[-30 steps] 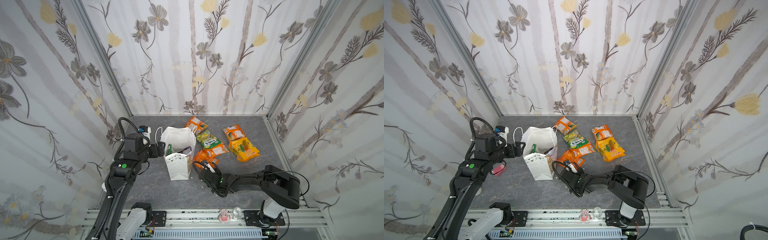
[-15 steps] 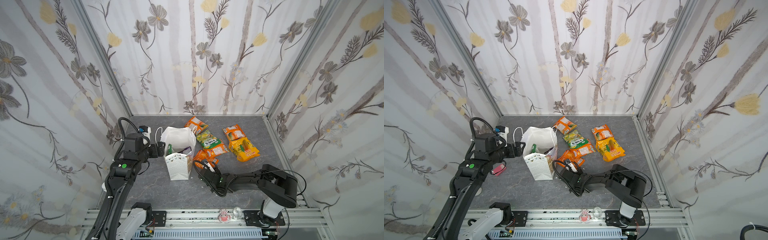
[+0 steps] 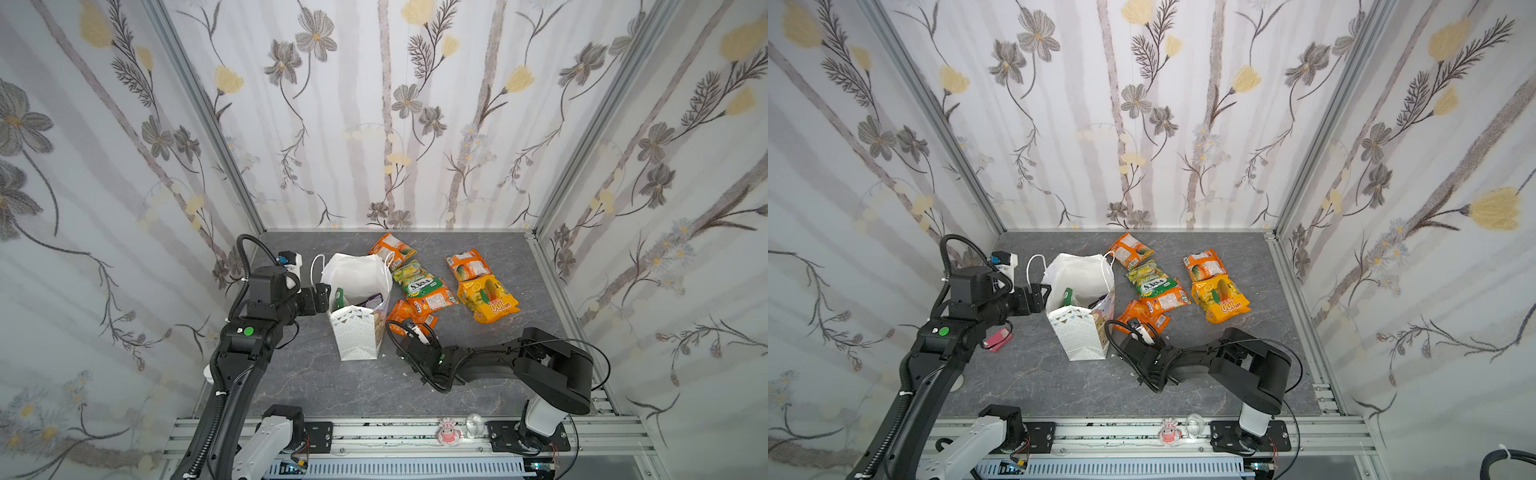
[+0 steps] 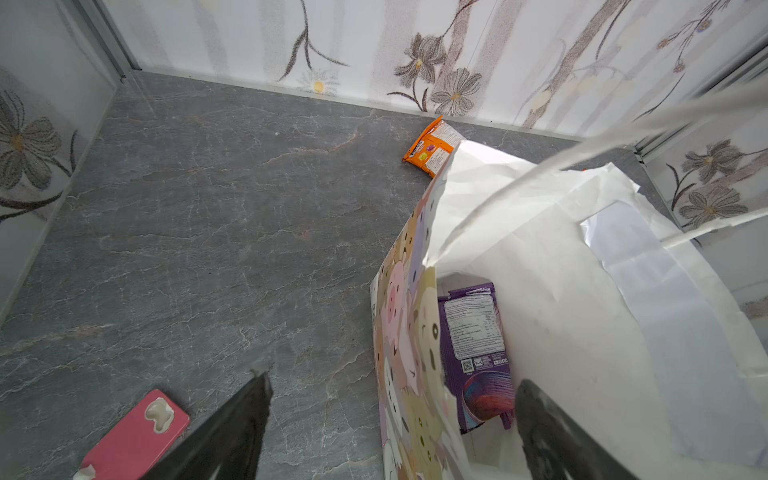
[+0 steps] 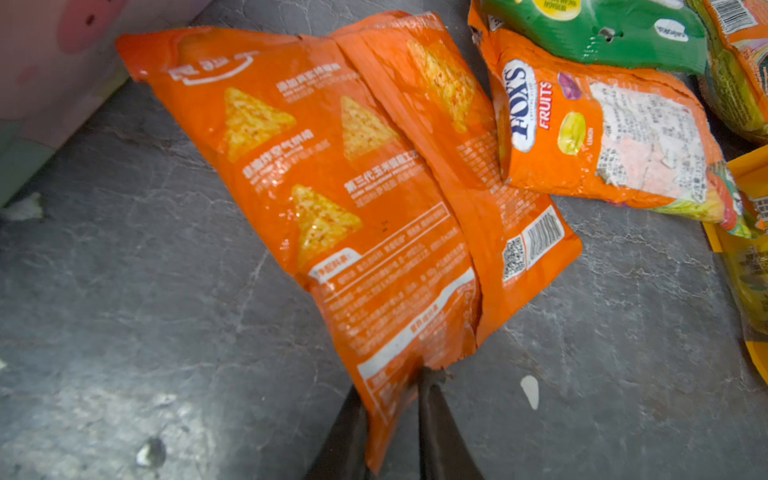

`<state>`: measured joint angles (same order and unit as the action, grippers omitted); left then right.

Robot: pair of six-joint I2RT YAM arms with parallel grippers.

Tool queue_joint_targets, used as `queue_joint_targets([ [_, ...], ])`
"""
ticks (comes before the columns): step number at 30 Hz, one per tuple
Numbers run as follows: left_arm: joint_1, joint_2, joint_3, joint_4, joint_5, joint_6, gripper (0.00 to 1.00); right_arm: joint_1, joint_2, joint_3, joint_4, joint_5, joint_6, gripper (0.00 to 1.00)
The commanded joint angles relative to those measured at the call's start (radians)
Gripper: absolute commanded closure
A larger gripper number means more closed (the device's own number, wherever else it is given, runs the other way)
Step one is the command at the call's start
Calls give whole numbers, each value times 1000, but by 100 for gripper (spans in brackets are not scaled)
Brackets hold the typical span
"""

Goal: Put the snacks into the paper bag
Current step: 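Lower the right gripper onto the orange chip bag edge and close, then lift the orange chip bag with the right gripper and carry it over the bag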

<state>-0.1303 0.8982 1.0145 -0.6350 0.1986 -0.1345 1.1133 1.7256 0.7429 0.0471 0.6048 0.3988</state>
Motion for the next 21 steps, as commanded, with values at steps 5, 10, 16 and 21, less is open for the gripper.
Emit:
queue_joint_targets([
  [5, 0, 0, 4, 23, -1, 4, 8, -4, -51, -13, -36, -2, 19, 96],
  [10, 0, 0, 3, 23, -1, 2, 8, -5, -124, -49, -34, -22, 36, 100],
  [16, 0, 3, 6, 24, 3, 3, 8, -31, -273, -85, -37, -108, 56, 100],
  [21, 0, -7, 1, 28, -8, 4, 8, -75, -403, -127, -30, -219, 63, 100],
])
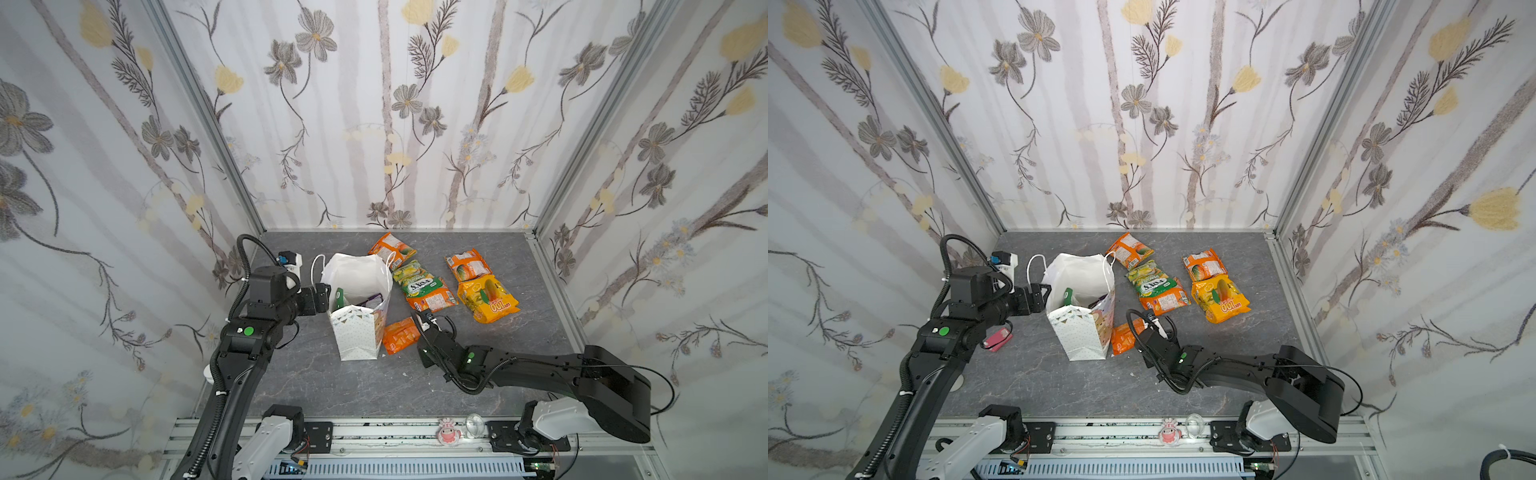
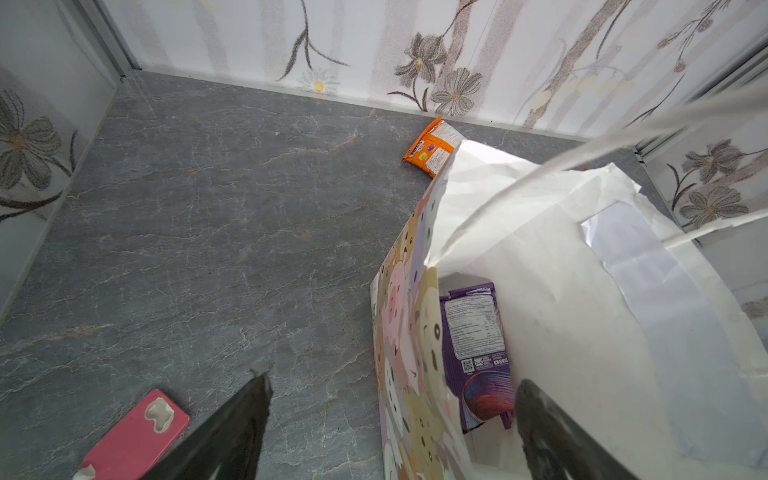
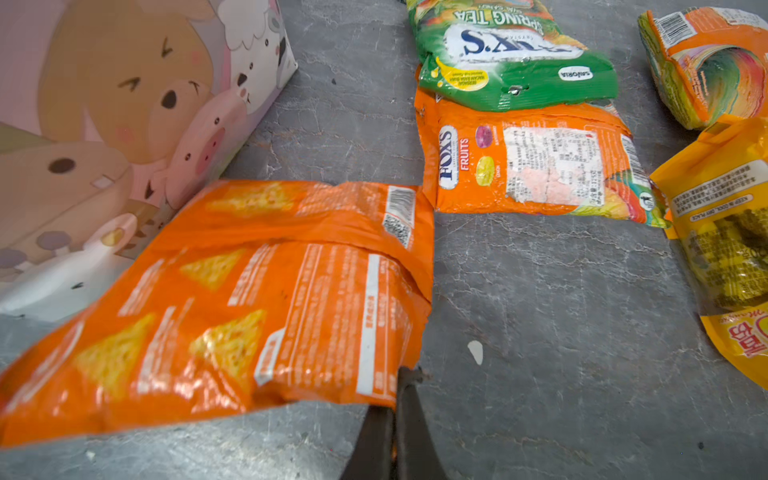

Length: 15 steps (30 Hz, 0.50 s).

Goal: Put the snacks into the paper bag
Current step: 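Lift the orange chip bag with the right gripper and carry it over the bag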

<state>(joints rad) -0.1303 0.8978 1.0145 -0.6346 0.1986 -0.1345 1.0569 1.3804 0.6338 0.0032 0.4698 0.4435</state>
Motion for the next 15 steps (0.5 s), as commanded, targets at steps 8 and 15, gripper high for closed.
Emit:
queue_joint_targets([
  [8, 0, -36, -16, 35, -22, 3, 7, -120, -303, -87, 26, -231, 11, 100],
  [15, 0, -70, -36, 44, -30, 2, 7, -144, -391, -72, -25, -219, -15, 100],
])
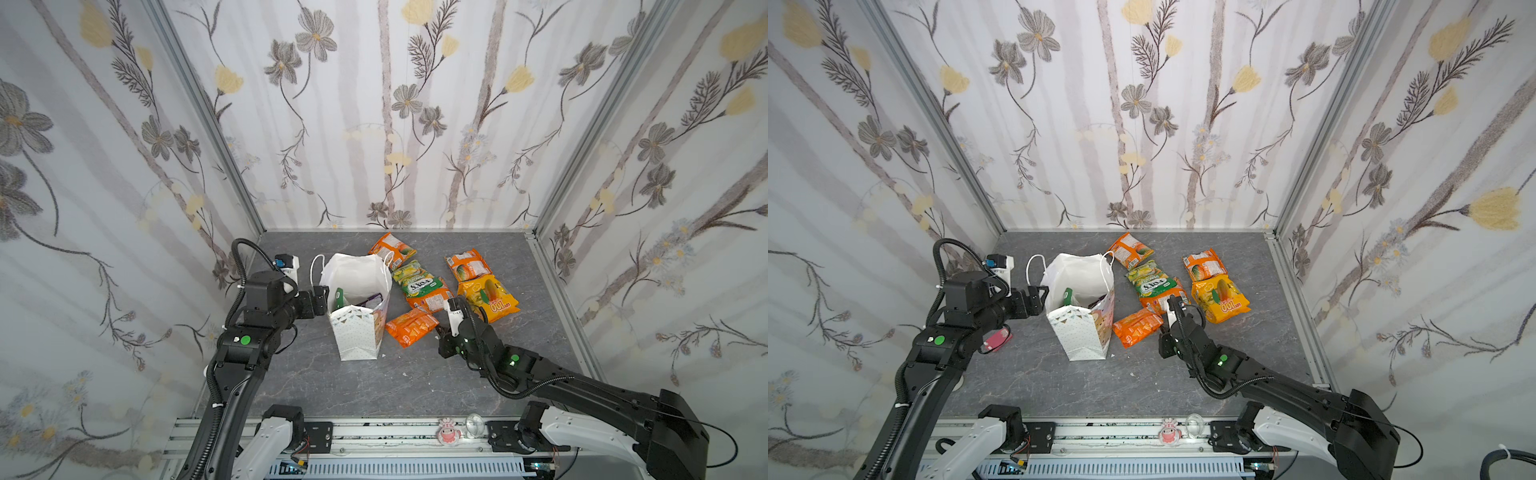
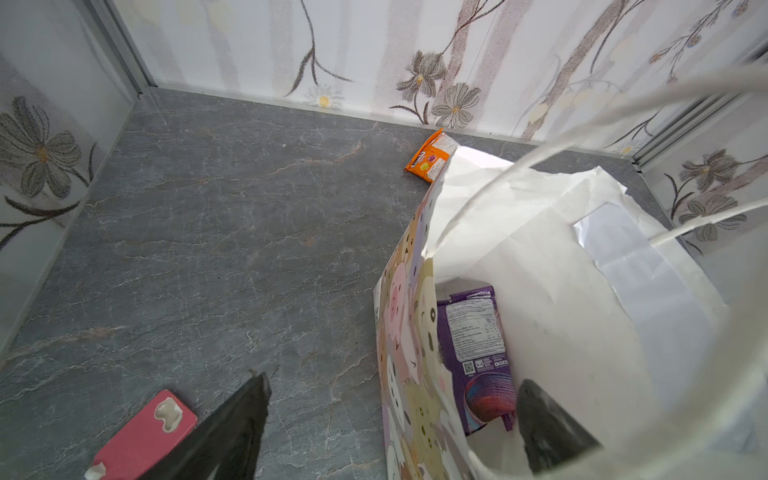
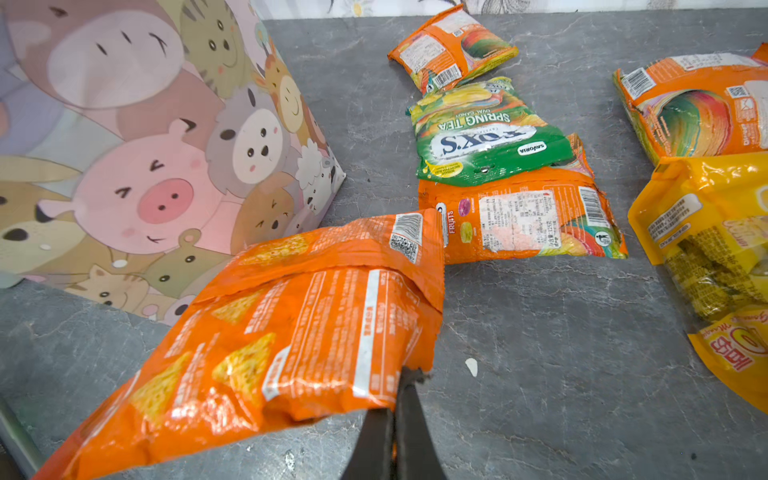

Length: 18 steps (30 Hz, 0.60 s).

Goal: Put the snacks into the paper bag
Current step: 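Lift the orange chip bag with the right gripper and carry it over the bag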

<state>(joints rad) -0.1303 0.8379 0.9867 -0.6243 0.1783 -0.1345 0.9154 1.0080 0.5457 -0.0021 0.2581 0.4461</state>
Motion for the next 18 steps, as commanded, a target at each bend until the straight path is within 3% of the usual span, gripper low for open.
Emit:
queue_joint_targets([
  [1, 0, -15, -12, 34, -8, 1, 7, -3, -24, 26, -36, -1, -24, 100],
  [12, -10, -49, -20, 42, -43, 1, 6, 3, -62, 225, -194, 10, -146, 100],
  [18, -19, -22, -1, 32, -39, -4, 6, 58, -75, 342, -283, 32, -179, 100],
])
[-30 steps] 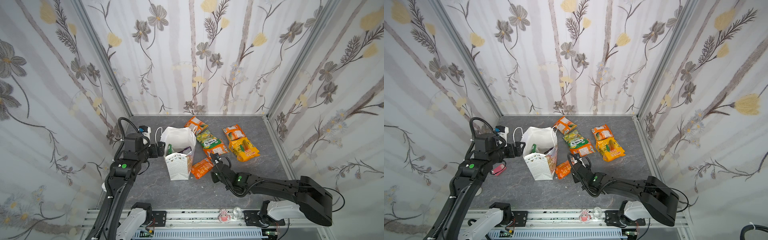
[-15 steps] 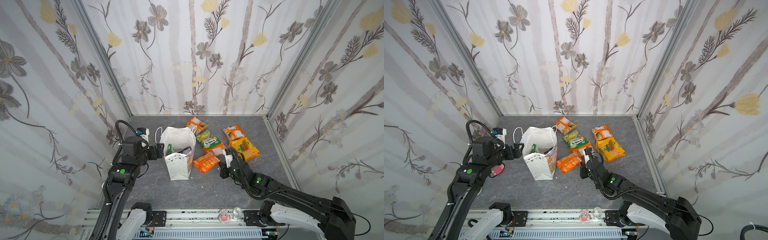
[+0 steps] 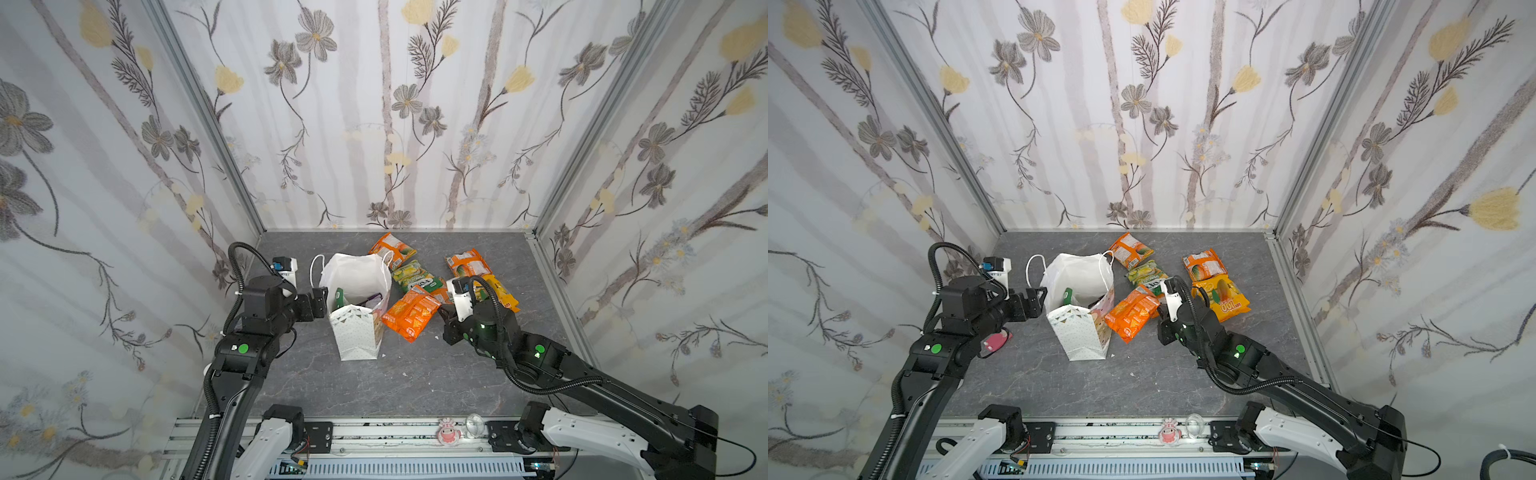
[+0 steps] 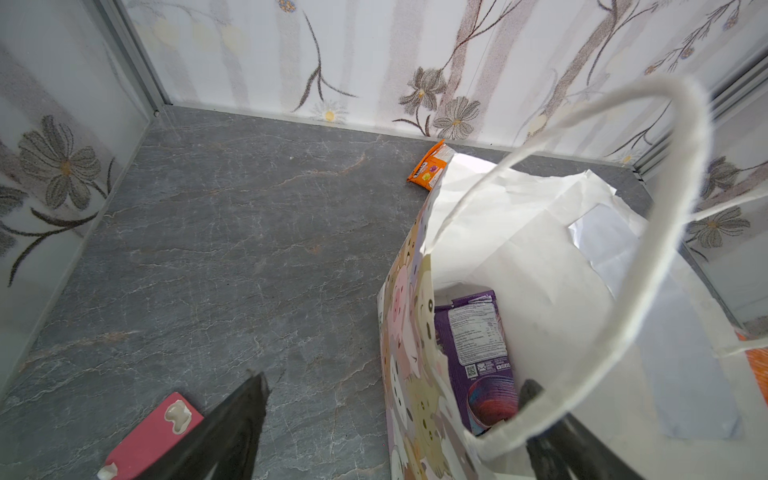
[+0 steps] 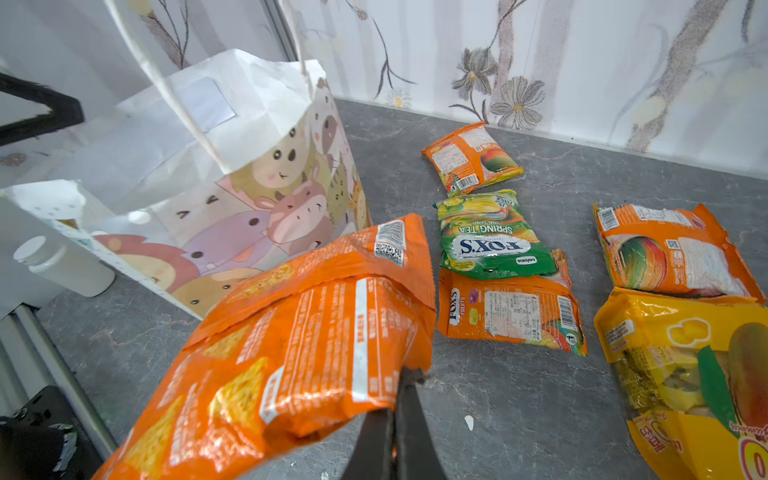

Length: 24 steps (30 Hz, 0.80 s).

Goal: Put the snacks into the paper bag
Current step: 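Lift the orange chip bag with the right gripper and carry it over the bag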

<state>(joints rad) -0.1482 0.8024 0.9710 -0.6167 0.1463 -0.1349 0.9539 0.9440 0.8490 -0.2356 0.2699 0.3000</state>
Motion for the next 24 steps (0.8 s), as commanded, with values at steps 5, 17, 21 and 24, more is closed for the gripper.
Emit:
queue_joint_targets([
  [5, -2, 66, 47, 1, 12, -13, 5, 89, -6, 151, -122, 54, -61, 100],
  [17, -1, 114, 78, -15, 78, -17, 5, 126, 128, 435, -254, 11, -163, 100],
  [21, -2, 106, 74, -15, 82, -17, 4, 131, 214, 557, -269, 29, -228, 100],
  [24, -3, 99, 63, -13, 79, -16, 4, 133, 270, 644, -280, 82, -281, 100],
])
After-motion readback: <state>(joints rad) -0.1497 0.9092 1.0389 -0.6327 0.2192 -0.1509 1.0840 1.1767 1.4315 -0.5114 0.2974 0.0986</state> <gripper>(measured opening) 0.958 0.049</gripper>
